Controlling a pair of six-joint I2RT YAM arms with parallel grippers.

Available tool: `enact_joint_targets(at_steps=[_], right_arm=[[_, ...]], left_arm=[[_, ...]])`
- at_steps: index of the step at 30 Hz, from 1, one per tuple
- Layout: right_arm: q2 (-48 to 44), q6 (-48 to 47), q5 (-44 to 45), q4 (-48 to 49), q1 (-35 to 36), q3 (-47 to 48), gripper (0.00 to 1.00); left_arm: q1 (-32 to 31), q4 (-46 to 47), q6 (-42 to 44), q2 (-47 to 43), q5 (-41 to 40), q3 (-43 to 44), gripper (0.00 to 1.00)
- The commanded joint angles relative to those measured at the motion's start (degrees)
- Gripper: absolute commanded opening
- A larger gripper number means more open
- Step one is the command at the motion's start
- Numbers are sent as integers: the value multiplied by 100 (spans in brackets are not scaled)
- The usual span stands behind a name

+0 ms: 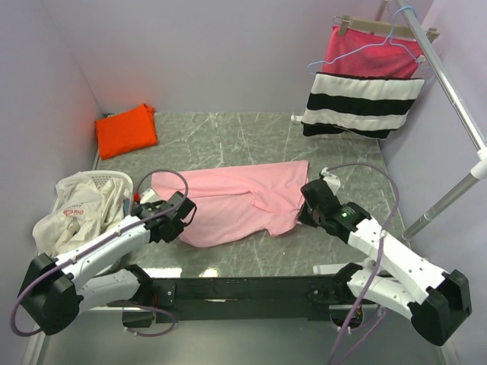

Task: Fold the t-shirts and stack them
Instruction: Grap the side of the flattened tshirt closest away from the robot with both arms, then fold the other side of the tshirt into a rectangle

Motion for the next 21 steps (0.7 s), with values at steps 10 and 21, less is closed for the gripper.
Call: enact_joint_targets(at_steps=[10,21], right_arm=[[1246,-1248,71,956,-1147,753,0],[2809,-1802,-271,1343,-1665,1588,0]], left_arm=[[388,-121,548,569,-721,610,1],[1355,1065,1699,1209,-694,750,1]])
